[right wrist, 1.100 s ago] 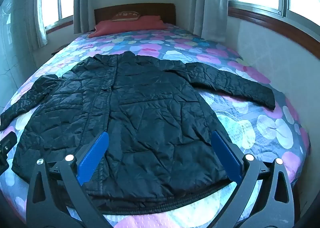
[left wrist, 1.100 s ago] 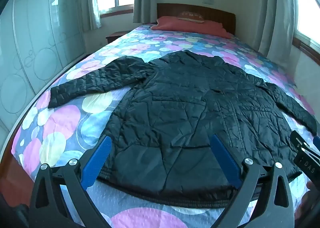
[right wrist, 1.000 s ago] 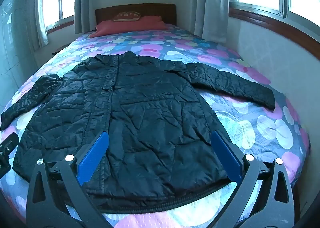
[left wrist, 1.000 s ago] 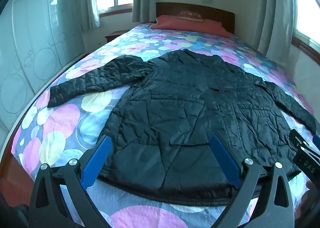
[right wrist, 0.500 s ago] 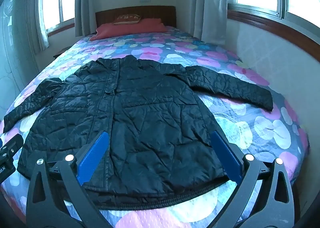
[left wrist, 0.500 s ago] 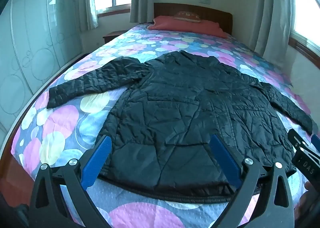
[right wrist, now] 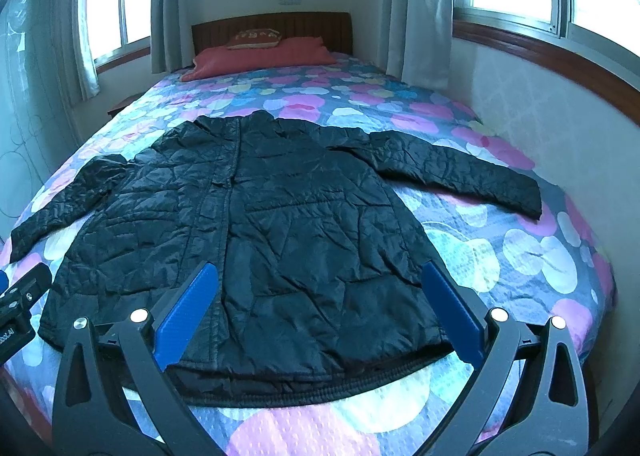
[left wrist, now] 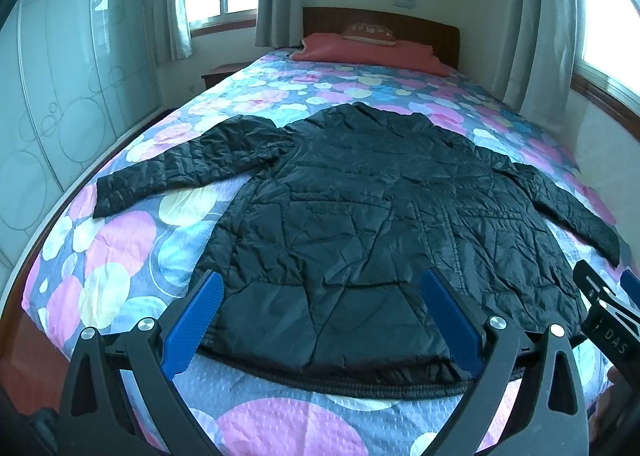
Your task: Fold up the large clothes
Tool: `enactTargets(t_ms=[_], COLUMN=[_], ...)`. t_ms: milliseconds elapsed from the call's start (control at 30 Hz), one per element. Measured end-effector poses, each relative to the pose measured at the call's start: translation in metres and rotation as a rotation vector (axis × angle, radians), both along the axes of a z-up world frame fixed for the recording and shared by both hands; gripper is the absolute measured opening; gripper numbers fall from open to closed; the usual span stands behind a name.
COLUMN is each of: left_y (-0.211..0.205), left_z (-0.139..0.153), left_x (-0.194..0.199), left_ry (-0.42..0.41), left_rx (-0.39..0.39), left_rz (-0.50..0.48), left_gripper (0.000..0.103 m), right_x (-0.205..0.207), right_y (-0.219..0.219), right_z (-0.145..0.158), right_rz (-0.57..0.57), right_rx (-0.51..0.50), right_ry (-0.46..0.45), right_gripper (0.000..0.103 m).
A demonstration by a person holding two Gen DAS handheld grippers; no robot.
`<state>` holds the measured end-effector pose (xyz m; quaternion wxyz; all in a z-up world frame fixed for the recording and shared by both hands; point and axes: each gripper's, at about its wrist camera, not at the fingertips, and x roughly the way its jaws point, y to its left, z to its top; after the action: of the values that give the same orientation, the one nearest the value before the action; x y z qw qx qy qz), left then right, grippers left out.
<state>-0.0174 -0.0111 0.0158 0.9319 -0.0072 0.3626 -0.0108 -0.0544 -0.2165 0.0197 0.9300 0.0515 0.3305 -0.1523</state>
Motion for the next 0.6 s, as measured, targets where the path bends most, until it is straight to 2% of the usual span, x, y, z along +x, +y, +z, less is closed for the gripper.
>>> enactTargets(t_ms=[600], left_y=[0.0082], left_z=[0.0035], left_x=[-0.005], left_ry=[-0.004], left_rx=[-0.008], left_rz=[0.005], left_gripper=[0.098], right_x=[-0.0049], right_y=[0.0102], right_z=[0.0083], right_rz=[0.024], right_rx=[-0.008], right_ry=[-0.011], right_gripper=[0.101])
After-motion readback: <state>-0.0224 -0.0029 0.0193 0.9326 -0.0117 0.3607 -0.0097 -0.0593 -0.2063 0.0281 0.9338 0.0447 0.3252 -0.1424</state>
